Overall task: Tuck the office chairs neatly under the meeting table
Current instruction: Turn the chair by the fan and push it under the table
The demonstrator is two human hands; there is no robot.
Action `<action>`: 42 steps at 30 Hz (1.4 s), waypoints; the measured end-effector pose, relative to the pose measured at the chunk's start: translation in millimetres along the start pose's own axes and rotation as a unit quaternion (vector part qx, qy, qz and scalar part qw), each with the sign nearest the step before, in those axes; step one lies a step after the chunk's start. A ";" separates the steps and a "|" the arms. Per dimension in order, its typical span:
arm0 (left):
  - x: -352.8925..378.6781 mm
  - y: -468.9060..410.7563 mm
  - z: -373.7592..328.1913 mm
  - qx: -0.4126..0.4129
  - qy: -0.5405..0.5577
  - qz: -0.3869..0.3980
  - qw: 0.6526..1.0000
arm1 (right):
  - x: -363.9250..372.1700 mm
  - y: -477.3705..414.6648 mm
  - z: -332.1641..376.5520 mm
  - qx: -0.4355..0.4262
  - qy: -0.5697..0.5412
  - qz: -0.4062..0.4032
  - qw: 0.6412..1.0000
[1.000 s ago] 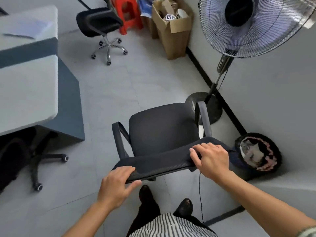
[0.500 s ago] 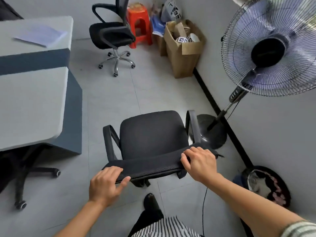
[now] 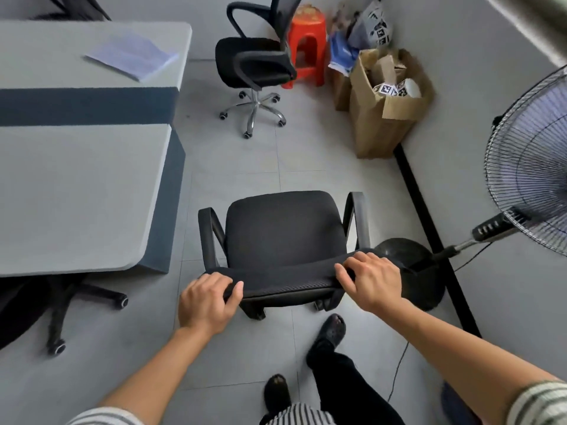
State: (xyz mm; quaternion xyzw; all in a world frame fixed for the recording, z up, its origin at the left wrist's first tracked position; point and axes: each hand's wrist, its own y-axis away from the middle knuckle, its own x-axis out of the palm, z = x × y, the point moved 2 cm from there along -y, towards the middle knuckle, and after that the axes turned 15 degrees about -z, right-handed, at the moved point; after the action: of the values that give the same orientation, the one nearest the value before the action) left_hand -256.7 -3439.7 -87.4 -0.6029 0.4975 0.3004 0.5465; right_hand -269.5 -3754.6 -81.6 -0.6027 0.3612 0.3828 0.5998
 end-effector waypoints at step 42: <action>121.1 -355.0 94.4 -0.261 -0.106 -0.029 0.959 | 271.4 -545.9 83.8 -0.279 -0.098 0.093 0.951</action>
State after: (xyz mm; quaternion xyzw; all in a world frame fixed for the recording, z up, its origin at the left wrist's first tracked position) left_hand 129.3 -3414.9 -90.3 -0.7030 0.3235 0.4662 0.4287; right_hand 337.5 -3653.8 -79.6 -0.6692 0.2338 0.5795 0.4021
